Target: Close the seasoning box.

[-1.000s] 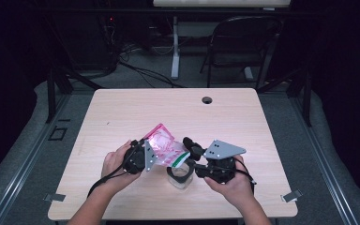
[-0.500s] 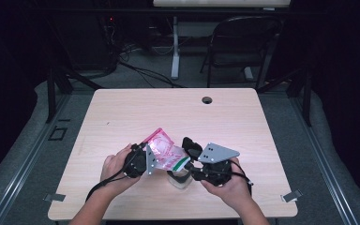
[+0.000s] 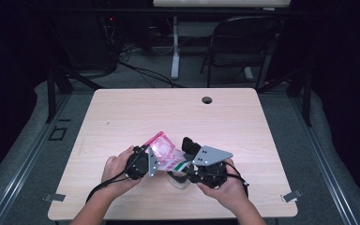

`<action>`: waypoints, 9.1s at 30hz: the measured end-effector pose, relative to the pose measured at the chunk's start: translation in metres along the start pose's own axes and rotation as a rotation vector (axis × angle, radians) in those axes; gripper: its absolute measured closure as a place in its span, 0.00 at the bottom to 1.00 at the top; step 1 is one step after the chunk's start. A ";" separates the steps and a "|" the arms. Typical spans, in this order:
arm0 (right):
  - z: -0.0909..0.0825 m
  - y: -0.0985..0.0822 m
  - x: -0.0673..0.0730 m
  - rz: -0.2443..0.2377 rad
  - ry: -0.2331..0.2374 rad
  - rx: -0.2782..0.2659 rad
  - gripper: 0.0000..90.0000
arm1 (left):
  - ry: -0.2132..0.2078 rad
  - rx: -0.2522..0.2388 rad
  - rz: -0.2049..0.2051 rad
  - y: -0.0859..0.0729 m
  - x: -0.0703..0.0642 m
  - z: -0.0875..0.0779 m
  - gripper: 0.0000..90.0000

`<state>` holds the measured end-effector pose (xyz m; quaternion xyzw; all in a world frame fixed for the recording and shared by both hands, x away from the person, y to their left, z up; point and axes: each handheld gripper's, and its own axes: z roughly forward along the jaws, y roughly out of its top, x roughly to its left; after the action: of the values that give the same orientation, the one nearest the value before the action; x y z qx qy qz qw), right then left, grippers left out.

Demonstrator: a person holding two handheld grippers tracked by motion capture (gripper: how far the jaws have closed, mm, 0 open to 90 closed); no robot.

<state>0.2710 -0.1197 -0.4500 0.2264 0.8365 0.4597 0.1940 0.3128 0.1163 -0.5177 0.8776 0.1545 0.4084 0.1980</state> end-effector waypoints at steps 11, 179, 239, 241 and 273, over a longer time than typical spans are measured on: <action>0.003 -0.002 0.001 0.008 0.037 0.020 0.89 | 0.024 -0.011 0.021 0.000 -0.003 0.000 0.69; 0.028 -0.047 -0.033 0.312 0.046 0.046 1.00 | 0.452 -0.025 0.505 0.030 -0.016 -0.041 0.74; 0.027 -0.047 -0.032 0.317 0.043 0.028 1.00 | 0.464 -0.024 0.571 0.038 -0.012 -0.048 0.74; 0.027 -0.047 -0.032 0.317 0.042 0.028 1.00 | 0.464 -0.023 0.572 0.039 -0.012 -0.048 0.74; 0.026 -0.047 -0.033 0.318 0.039 0.020 1.00 | 0.473 -0.041 0.582 0.043 -0.011 -0.052 0.74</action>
<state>0.3026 -0.1424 -0.4996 0.3489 0.7983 0.4806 0.1003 0.2699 0.0853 -0.4738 0.7621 -0.0681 0.6419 0.0499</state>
